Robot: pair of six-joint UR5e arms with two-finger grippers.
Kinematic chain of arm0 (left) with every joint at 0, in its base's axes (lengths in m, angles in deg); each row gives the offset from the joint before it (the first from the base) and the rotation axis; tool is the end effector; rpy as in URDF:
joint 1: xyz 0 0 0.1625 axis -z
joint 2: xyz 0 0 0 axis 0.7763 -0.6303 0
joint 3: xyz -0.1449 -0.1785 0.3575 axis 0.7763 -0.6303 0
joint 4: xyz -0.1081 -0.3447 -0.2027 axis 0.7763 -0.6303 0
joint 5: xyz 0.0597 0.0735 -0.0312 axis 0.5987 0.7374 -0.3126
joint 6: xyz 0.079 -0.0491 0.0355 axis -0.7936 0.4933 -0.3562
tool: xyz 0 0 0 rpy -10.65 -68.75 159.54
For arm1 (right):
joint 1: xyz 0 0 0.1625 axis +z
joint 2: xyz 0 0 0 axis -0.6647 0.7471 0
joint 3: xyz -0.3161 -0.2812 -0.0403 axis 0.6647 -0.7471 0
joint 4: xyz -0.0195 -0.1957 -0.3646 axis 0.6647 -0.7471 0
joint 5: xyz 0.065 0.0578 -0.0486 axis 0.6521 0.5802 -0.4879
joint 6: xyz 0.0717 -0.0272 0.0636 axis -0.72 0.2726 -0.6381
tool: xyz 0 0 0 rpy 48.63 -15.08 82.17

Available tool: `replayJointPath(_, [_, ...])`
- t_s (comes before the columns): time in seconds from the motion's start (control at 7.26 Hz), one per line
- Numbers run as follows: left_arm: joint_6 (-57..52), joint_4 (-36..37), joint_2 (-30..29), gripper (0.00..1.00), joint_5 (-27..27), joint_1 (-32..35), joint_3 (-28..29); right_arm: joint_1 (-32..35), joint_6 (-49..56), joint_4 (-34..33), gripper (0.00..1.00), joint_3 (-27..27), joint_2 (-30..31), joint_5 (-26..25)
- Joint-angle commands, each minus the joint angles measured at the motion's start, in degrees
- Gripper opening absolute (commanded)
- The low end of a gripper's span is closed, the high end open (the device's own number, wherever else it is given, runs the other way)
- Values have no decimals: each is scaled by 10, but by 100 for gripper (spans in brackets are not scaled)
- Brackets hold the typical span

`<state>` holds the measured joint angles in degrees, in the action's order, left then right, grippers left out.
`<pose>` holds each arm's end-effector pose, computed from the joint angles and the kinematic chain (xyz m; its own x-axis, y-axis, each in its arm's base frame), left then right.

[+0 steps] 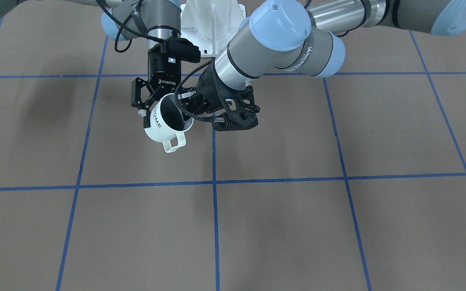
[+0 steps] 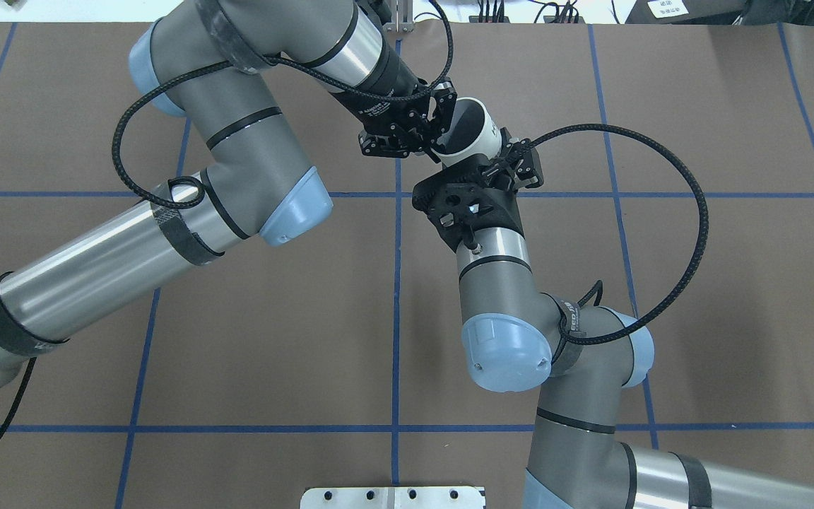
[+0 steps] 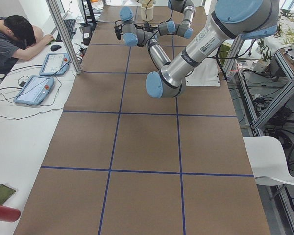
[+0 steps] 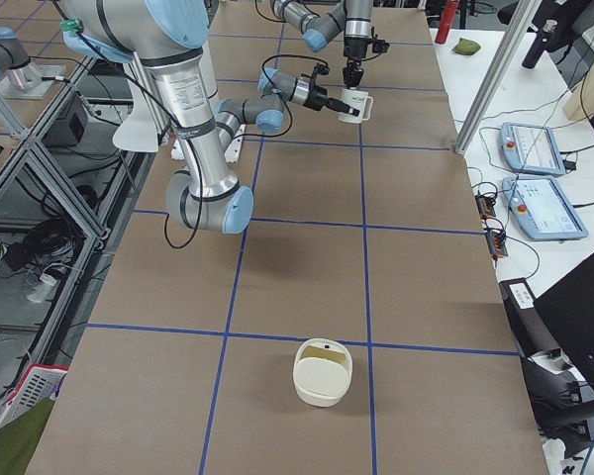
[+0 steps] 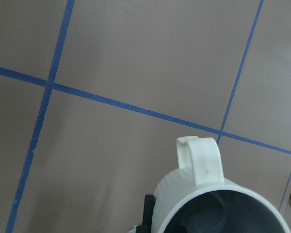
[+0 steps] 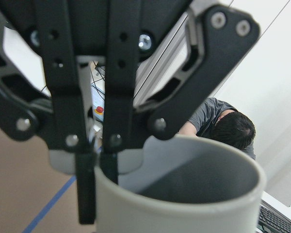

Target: Left arm hands cup to right arm to dump lemon

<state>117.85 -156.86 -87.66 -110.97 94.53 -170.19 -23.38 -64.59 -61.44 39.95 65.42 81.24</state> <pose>0.4729 -0.5408 0.0473 0.2096 -0.2735 -0.9387 0.0478 0.9618 -0.2696 -0.4966 -0.3911 0.1988 0.9651 -0.1746 0.1950 -0.1407 0.2822 0.9490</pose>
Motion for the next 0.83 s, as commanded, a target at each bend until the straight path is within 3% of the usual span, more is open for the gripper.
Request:
replayJointPath(0.0, [2, 1, 0, 0, -2, 0, 2, 0, 0, 0, 100, 1, 0, -1])
replayJointPath(0.69, [-1, 2, -2, 0, -2, 29, 2, 0, 0, 0, 100, 1, 8, 0])
